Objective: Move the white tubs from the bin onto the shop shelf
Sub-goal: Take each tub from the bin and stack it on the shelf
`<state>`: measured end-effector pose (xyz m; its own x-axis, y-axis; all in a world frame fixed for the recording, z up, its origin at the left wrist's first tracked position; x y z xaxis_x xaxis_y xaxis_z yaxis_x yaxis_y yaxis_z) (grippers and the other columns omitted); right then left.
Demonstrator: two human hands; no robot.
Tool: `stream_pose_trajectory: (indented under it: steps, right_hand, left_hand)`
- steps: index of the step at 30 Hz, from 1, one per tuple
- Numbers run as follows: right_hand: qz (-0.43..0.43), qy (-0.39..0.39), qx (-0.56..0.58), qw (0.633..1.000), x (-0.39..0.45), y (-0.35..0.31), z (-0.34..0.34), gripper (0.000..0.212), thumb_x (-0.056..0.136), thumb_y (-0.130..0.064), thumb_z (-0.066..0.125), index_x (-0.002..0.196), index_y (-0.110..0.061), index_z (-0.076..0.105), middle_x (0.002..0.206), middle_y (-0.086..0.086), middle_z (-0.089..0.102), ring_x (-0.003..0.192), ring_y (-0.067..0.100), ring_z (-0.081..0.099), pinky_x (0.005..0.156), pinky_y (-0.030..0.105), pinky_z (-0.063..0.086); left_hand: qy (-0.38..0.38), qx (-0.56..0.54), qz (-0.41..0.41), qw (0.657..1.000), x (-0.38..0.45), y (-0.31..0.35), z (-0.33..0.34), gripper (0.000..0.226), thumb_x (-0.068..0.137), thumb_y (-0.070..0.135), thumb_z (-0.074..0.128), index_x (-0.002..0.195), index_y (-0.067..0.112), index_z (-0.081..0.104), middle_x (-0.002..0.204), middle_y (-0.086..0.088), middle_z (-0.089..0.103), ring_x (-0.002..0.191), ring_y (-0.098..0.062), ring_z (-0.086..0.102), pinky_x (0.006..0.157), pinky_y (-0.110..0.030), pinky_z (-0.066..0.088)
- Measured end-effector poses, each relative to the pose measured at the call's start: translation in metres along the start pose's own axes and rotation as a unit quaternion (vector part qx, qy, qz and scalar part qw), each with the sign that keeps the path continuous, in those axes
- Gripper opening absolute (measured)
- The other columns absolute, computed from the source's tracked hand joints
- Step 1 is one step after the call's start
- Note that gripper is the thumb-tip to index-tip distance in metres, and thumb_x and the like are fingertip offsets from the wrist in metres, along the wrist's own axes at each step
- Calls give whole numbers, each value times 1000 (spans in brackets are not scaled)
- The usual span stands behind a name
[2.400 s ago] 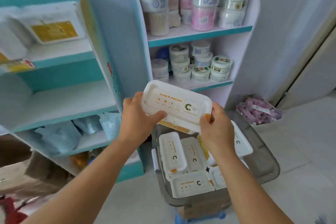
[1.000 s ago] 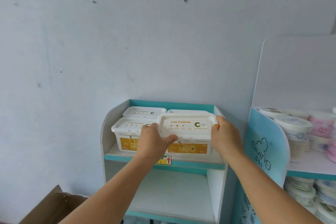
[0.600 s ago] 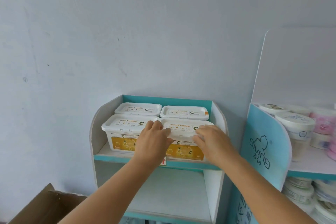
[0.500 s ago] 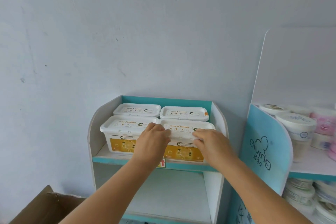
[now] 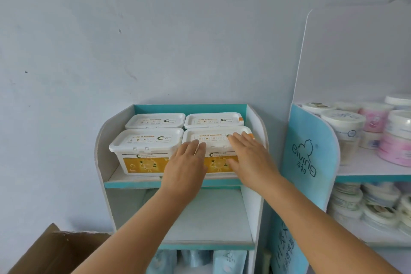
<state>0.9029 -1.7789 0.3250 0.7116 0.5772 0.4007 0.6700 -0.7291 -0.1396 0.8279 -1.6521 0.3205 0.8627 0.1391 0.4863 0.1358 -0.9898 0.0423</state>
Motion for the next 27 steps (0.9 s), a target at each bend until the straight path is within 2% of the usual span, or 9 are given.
stream_pose_trajectory:
  steps: [2,5,10,15,22,27]
  right_hand:
    - [8,-7,0,1000,-20,-2,0,71,97,-38,46,152,-17,7,161,-1,4,148,17,0,118,30,4]
    - [26,-9,14,1000,-56,-1,3,78,96,-39,48,152,-17,-1,161,-1,-6,148,15,-3,118,29,2]
    - [76,-55,1,996,-122,21,20,76,97,-38,45,151,-15,-4,160,1,-9,148,17,-7,118,30,1]
    - [168,-129,-4,977,-198,59,48,75,98,-38,42,151,-16,-6,160,1,-12,148,18,-10,120,33,0]
    - [283,-185,9,941,-290,114,75,73,99,-35,43,152,-14,-2,161,4,-7,148,20,-6,120,34,2]
    - [352,-196,33,915,-348,152,97,71,99,-33,42,152,-15,-1,161,3,-6,148,19,-6,119,35,4]
  left_hand:
    - [-5,-11,20,1000,-14,13,1,61,97,33,46,149,15,21,154,-1,25,143,-19,20,114,-30,20]
    - [-25,-18,56,998,-36,34,10,65,97,37,44,151,15,15,157,-2,19,145,-19,13,117,-30,11]
    - [-83,-41,89,992,-68,70,39,67,99,42,37,152,14,6,159,-2,9,147,-19,2,118,-30,1]
    - [-150,-72,130,977,-106,119,74,67,99,39,39,152,14,6,159,-2,11,146,-20,6,117,-30,5]
    - [-221,-96,205,949,-140,193,127,65,97,36,41,151,14,11,156,-1,19,144,-20,13,116,-30,9]
    - [-276,-95,250,923,-163,246,172,62,98,35,39,151,14,13,156,-2,21,143,-20,16,117,-31,11]
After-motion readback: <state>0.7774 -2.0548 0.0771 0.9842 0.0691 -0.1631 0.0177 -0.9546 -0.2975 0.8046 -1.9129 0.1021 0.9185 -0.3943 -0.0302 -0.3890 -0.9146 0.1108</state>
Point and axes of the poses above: each hand's wrist, its own x-axis towards the middle knuckle, its own z-axis out of the palm, y = z × x, the point moved 4 cm from there along x, towards the middle knuckle
